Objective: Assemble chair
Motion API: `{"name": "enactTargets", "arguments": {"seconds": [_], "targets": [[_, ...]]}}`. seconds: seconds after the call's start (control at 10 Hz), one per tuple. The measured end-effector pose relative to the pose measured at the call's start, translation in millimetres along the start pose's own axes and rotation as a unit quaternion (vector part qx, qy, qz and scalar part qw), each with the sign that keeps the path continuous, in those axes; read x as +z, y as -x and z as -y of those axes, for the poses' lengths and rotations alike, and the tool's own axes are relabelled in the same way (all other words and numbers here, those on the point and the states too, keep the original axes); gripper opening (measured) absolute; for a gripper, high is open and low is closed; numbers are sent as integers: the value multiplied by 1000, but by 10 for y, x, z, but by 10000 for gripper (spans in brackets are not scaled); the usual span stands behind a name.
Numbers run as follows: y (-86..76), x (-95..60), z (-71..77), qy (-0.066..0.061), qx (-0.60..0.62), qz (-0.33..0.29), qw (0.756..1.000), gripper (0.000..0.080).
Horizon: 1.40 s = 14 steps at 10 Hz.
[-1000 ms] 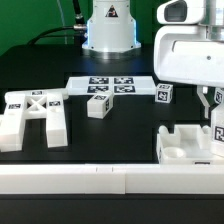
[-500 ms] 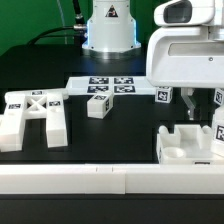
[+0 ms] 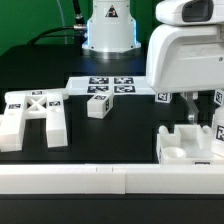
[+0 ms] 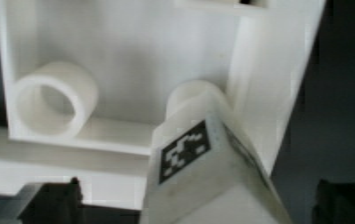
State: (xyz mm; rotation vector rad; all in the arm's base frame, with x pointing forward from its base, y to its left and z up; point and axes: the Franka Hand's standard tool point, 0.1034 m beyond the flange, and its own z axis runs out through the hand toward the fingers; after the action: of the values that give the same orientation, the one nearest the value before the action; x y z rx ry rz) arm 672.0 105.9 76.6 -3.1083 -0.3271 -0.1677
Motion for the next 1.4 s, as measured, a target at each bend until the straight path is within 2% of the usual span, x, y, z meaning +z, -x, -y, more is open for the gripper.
{"name": "enactTargets", "arguments": {"seconds": [0.4, 0.7, 0.8, 0.9, 1.0, 1.4], "targets": [[3, 7, -35, 10, -160, 2, 987, 649], [4, 14, -33, 10, -175, 2, 984, 620], [5, 15, -33, 9, -173, 2, 985, 439], [6, 17, -32, 9, -165, 2, 986, 439], [6, 17, -34, 9, -158, 2, 987, 286], [10, 24, -5, 7, -11, 0, 1000, 289]]}}
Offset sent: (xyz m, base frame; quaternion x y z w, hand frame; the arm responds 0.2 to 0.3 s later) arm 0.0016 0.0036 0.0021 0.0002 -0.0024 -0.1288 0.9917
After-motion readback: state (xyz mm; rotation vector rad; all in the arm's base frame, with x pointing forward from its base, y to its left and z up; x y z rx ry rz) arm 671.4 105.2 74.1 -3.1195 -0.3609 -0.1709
